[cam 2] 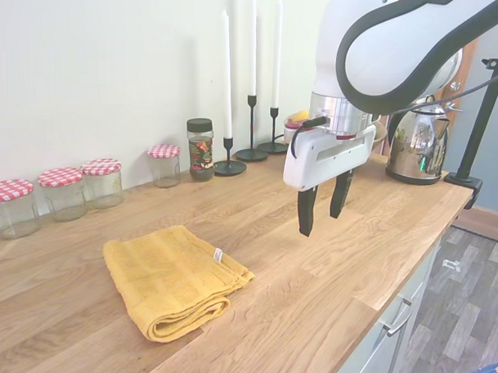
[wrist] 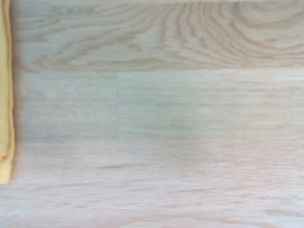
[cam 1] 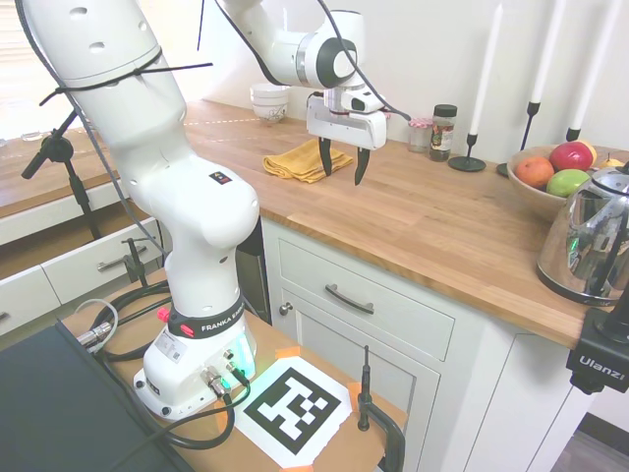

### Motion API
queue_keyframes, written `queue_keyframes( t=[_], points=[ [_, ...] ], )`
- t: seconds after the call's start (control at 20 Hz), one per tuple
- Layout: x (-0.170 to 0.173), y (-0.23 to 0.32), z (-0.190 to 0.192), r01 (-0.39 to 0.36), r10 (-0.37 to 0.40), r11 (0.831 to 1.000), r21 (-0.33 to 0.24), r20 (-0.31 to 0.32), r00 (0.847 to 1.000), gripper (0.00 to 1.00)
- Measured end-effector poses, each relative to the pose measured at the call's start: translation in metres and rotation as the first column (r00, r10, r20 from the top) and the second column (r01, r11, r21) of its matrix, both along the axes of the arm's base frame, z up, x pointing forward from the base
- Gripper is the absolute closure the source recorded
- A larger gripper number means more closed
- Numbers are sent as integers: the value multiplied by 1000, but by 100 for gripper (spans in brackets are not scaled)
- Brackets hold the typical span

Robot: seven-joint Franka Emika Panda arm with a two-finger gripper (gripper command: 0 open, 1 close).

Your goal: Wipe the counter

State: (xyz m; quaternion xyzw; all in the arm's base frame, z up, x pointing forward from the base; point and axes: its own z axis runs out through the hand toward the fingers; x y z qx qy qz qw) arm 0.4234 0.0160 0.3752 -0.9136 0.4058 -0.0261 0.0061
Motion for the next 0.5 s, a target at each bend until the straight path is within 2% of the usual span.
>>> queue_keyframes(
  t=[0.5],
  points=[
    [8, 18, 14, -32, 32, 999, 0, 27, 999, 0]
  ],
)
